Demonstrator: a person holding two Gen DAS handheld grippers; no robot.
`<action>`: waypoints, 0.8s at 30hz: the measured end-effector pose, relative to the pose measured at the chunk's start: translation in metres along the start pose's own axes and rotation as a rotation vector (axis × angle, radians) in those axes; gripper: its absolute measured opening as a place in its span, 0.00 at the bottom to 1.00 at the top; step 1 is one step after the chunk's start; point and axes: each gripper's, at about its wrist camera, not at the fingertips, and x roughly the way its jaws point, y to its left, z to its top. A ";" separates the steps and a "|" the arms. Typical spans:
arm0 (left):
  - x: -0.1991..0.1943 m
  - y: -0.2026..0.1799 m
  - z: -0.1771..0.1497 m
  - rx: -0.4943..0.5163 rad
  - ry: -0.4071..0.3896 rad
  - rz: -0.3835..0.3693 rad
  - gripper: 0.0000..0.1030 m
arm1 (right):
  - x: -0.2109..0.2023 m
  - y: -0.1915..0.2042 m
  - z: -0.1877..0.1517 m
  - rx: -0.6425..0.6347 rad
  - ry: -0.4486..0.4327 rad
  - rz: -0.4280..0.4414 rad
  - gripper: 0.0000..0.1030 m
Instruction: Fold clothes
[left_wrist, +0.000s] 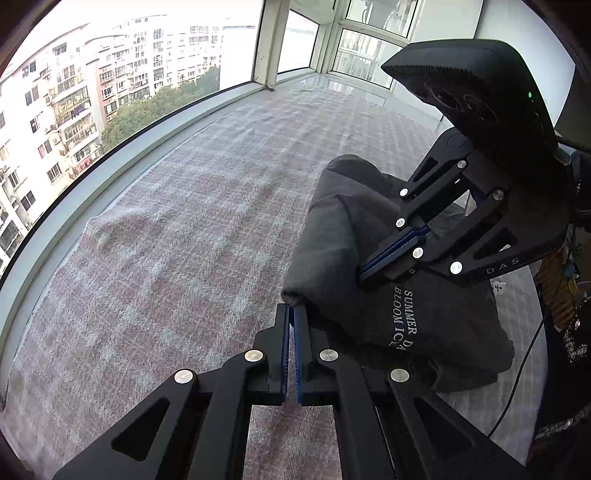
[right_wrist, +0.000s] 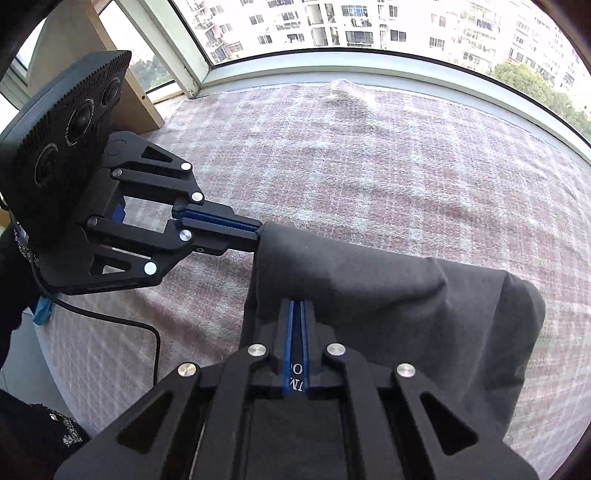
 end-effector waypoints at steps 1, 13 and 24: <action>0.000 0.000 0.000 0.002 0.001 -0.003 0.02 | 0.000 0.006 0.000 -0.002 -0.002 -0.019 0.18; -0.005 -0.005 0.003 0.036 0.007 -0.025 0.02 | 0.020 -0.005 -0.005 -0.047 0.026 -0.134 0.09; -0.002 0.000 -0.007 0.062 0.035 0.034 0.00 | -0.017 -0.014 -0.001 -0.006 0.005 -0.018 0.07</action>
